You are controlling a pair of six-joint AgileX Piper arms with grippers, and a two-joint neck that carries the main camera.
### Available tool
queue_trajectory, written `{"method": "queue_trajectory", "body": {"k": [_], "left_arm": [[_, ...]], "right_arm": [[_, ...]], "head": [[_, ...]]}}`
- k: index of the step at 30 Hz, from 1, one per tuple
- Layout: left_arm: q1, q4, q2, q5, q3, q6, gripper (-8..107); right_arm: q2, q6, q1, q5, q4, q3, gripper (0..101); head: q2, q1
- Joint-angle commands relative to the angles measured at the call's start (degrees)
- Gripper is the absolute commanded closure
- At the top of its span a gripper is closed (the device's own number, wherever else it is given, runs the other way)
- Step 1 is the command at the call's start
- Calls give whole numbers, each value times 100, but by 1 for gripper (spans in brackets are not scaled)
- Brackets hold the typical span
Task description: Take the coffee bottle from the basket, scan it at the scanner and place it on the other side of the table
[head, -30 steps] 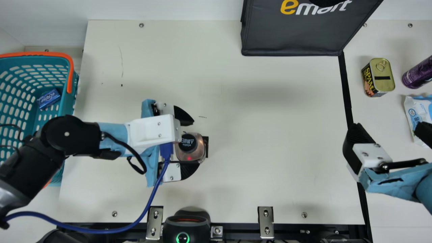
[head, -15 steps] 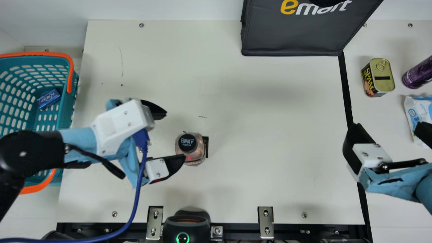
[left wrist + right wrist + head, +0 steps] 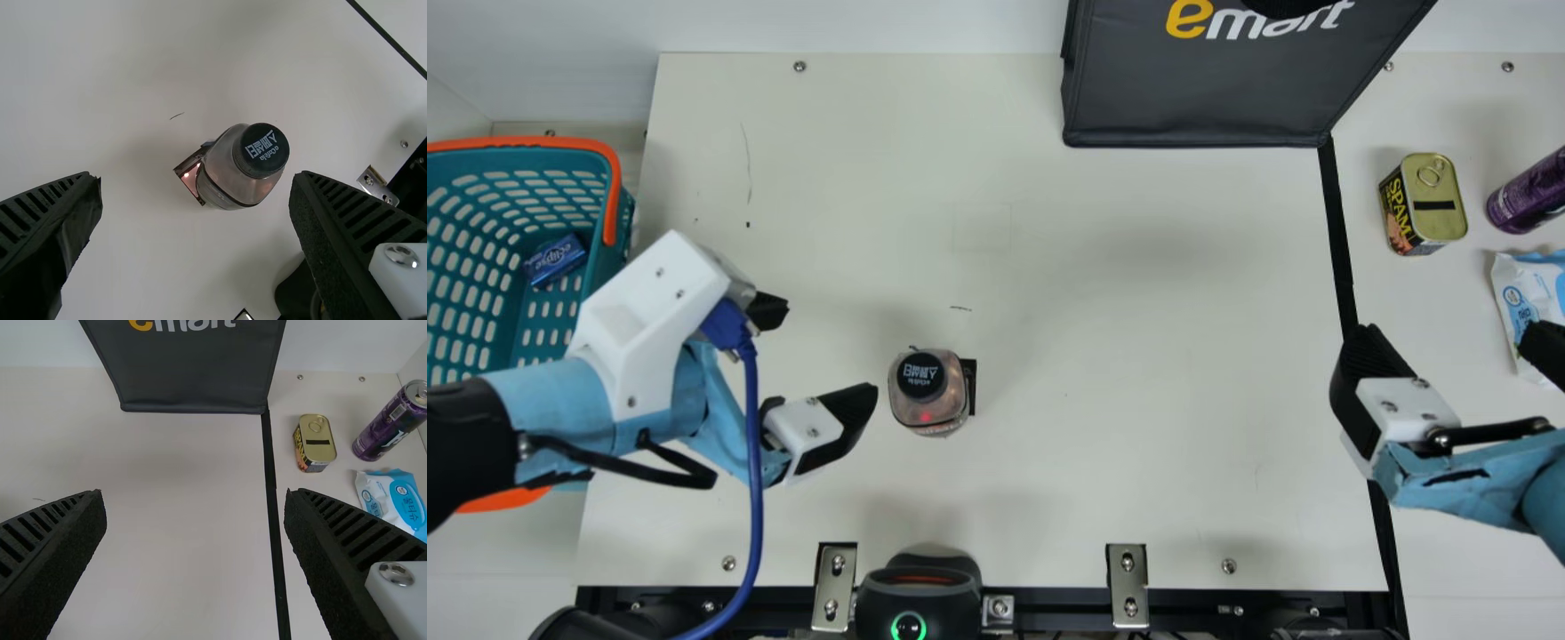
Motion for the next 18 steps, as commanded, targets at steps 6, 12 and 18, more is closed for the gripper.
{"method": "queue_trajectory", "body": {"k": [6,12,18], "left_arm": [[-875,1257,31,-73,-249,-2913,9],[-1841,2333,253,-176,-501,-4475,9],[-2827,3376,630,-142,-759,-6001,9]], "right_arm": [[0,0,0,0,0,0,6],[0,0,0,0,0,0,6],[0,0,0,0,0,0,6]], "head": [[9,-166],[9,-166],[9,-166]]}}
